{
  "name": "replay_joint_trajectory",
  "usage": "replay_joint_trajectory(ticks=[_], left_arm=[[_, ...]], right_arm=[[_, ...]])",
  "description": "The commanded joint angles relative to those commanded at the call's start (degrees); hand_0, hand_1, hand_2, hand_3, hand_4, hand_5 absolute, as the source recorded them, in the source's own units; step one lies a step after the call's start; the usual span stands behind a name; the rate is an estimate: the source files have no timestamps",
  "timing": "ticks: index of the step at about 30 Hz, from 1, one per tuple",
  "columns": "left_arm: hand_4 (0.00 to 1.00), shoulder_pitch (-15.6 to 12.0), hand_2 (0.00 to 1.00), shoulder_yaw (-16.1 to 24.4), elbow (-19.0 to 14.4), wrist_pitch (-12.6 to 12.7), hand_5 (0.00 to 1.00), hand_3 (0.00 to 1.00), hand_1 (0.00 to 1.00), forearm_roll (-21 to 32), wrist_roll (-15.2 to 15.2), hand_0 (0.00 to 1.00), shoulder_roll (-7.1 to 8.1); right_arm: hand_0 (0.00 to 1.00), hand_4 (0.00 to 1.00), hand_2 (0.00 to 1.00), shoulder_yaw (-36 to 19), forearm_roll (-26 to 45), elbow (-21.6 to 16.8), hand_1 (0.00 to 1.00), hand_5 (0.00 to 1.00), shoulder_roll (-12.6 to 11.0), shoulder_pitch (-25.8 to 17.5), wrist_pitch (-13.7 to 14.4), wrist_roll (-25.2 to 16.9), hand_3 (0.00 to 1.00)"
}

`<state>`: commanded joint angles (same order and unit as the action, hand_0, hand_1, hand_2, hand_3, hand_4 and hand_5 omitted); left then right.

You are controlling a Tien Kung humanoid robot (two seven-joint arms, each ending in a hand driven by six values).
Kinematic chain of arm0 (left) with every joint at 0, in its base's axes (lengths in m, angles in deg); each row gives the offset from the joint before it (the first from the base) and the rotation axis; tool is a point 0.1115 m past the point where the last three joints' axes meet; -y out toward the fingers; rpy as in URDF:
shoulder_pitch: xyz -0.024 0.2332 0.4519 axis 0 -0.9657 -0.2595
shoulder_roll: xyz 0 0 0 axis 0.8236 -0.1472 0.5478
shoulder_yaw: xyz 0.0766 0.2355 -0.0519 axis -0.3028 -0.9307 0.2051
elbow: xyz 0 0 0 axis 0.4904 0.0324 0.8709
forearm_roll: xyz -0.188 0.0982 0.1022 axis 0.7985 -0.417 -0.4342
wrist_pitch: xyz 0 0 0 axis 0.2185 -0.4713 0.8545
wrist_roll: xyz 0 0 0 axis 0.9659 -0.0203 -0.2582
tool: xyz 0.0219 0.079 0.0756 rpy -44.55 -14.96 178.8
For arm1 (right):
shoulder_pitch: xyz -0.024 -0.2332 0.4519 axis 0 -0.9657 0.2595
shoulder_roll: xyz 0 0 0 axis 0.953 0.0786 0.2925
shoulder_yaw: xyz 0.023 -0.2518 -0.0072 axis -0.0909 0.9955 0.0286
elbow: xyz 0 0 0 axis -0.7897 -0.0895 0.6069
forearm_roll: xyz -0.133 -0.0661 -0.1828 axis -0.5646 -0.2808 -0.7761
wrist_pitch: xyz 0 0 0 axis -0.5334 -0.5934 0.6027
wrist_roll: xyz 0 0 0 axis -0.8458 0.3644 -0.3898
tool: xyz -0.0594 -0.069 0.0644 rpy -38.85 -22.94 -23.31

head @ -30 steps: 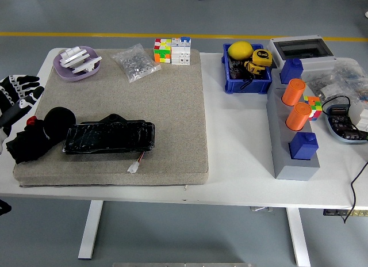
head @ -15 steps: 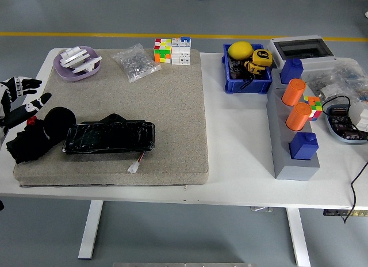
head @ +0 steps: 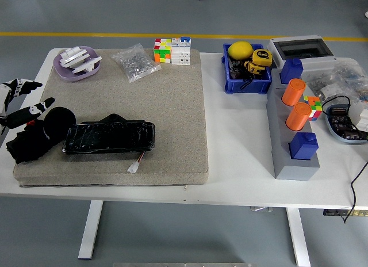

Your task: Pick the rag up,wipe the panel,place it on the desk

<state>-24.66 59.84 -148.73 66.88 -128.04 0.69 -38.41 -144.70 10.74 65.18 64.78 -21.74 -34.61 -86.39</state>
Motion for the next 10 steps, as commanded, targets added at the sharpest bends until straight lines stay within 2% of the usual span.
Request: replay_joint_trajectory(ticks=[1, 2, 5, 10], left_arm=[[0.931, 0.01, 0.781, 0.03, 0.01, -0.02, 0.415, 0.758, 0.812, -0.68, -0.46, 0.791, -0.04], [0.934, 0.03, 0.895, 0.13, 0.09, 0.05, 0.404, 0.867, 0.914, -2.57, -1.61, 0.886, -0.16], [0.934, 0.04, 0.895, 0.53, 0.46, 0.46, 0.404, 0.867, 0.914, -6.40, -3.30, 0.886, -0.56], [0.933, 0.05, 0.917, 1.06, 0.71, 1.19, 0.399, 0.886, 0.932, -8.73, -3.52, 0.911, -1.19]], right_arm=[[0.547, 0.998, 0.650, -0.04, -0.03, 0.00, 0.587, 0.486, 0.02, 0.00, 0.00, -0.01, 0.585], [0.547, 0.998, 0.650, -0.12, -0.05, 0.00, 0.586, 0.485, 0.07, 0.02, -0.01, -0.02, 0.585], [0.547, 0.998, 0.650, -0.22, -0.09, 0.00, 0.586, 0.485, 0.13, 0.00, -0.05, -0.05, 0.585], [0.548, 0.998, 0.649, -0.36, -0.19, 0.00, 0.584, 0.488, 0.17, -0.06, -0.01, -0.05, 0.584]])
